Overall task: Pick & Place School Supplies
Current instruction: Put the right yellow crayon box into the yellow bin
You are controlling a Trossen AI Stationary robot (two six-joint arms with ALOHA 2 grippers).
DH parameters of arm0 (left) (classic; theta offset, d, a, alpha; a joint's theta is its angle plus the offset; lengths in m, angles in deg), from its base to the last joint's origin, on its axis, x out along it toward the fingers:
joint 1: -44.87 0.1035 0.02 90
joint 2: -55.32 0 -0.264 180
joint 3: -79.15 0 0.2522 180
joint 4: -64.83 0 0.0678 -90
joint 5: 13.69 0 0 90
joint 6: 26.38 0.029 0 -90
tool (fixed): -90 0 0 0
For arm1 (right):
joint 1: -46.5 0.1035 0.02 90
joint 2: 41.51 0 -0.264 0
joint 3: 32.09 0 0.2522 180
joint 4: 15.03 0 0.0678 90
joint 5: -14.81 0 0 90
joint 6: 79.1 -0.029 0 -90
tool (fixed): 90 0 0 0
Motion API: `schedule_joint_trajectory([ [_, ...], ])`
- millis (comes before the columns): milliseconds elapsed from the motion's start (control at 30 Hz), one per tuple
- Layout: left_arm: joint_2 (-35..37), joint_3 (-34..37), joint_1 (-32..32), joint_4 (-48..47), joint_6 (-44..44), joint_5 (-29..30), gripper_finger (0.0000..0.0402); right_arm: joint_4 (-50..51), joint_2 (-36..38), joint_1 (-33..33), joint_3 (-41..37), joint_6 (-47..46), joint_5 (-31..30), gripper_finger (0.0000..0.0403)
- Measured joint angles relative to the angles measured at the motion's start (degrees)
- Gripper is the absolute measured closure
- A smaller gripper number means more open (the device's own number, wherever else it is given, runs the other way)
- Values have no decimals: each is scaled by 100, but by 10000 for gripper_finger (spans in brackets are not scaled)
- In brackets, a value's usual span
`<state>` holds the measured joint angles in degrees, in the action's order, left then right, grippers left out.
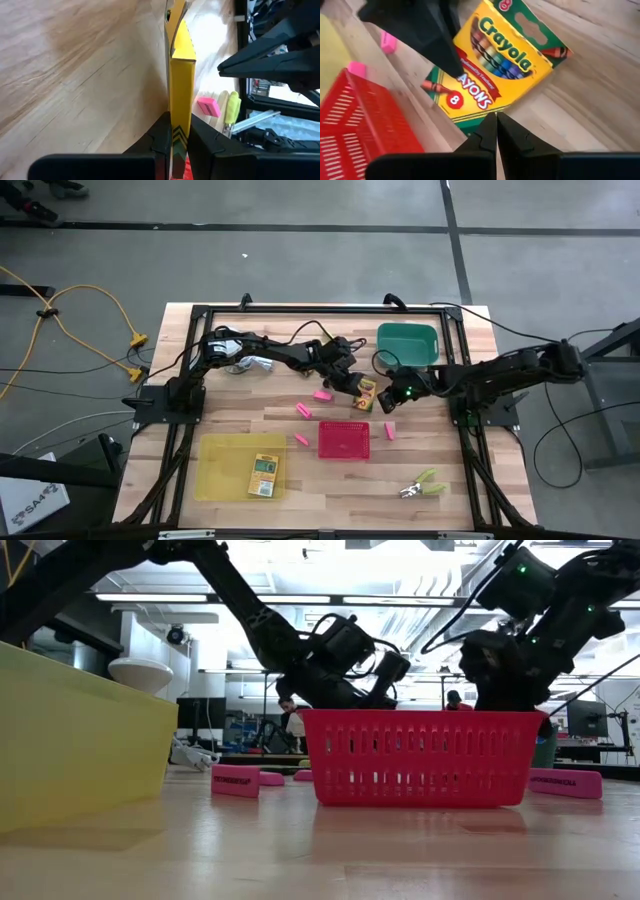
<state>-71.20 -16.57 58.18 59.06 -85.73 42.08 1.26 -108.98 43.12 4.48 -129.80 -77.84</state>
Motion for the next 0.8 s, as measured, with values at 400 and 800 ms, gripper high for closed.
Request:
schedule_joint_trajectory([
  [400,468,9,88,-166,634,-352,367,229,84,0,0,0,139,401],
  [800,1410,4,93,-2003,1887,-296,366,362,84,0,0,0,130,401],
])
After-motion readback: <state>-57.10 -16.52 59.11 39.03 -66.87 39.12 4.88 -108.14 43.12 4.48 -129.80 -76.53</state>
